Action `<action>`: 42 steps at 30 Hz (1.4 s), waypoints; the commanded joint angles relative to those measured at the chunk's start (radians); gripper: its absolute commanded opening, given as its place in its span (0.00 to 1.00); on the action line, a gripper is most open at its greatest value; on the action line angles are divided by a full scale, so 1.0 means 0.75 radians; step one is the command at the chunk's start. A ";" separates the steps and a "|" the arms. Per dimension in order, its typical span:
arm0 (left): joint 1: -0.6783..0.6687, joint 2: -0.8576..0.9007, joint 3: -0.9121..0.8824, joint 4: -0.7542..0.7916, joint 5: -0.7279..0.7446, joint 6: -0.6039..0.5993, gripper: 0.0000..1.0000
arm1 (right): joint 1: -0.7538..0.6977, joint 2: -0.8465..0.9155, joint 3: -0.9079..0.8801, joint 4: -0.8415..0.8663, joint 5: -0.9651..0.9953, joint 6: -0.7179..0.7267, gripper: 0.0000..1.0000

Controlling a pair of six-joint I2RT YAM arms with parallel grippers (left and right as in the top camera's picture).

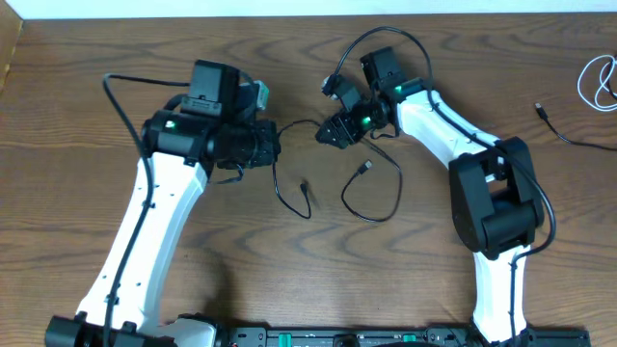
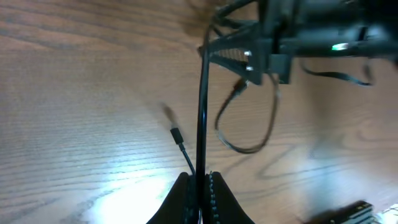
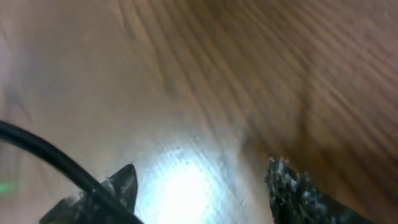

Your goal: Untangle cables

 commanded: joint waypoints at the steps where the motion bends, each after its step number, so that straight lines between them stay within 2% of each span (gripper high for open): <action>1: 0.029 -0.050 0.011 -0.001 0.080 0.016 0.07 | -0.004 -0.004 0.003 0.051 -0.011 0.115 0.01; 3: 0.030 -0.050 0.010 0.007 0.079 0.016 0.08 | -0.024 -0.035 0.004 0.075 -0.011 0.280 0.01; 6: 0.030 -0.050 0.010 0.028 0.079 0.016 0.09 | -0.052 -0.105 0.004 0.064 -0.011 0.325 0.01; 10: 0.030 -0.050 0.010 0.053 0.079 0.016 0.34 | -0.100 -0.259 0.004 0.023 0.007 0.335 0.01; 13: 0.030 -0.050 0.010 0.058 0.079 0.016 0.49 | -0.149 -0.458 0.004 -0.023 0.221 0.441 0.01; 15: 0.030 -0.050 0.010 0.058 0.079 0.017 0.52 | -0.186 -0.579 0.004 -0.042 0.338 0.484 0.01; 21: 0.030 -0.050 0.010 0.058 0.079 0.016 0.53 | -0.351 -0.835 0.004 -0.066 0.512 0.513 0.01; 24: 0.030 -0.050 0.010 0.058 0.079 0.017 0.54 | -0.492 -0.940 0.004 -0.099 0.575 0.512 0.01; 27: 0.030 -0.050 0.010 0.058 0.079 0.017 0.54 | -0.727 -1.029 0.004 -0.120 0.583 0.522 0.01; 31: 0.030 -0.050 0.010 0.058 0.079 0.017 0.54 | -0.975 -1.062 0.004 -0.106 0.583 0.648 0.01; 33: 0.030 -0.050 0.010 0.057 0.079 0.016 0.54 | -1.172 -1.061 0.004 -0.089 0.583 0.738 0.01; 35: 0.030 -0.050 0.010 0.057 0.079 0.016 0.54 | -1.277 -1.051 0.004 -0.055 0.595 0.742 0.01; 37: 0.030 -0.050 0.010 0.058 0.079 0.016 0.54 | -1.339 -1.039 0.004 -0.020 0.637 0.743 0.01; 42: 0.028 -0.049 0.010 0.074 0.079 0.016 0.54 | -1.456 -0.940 0.004 0.124 0.978 0.742 0.01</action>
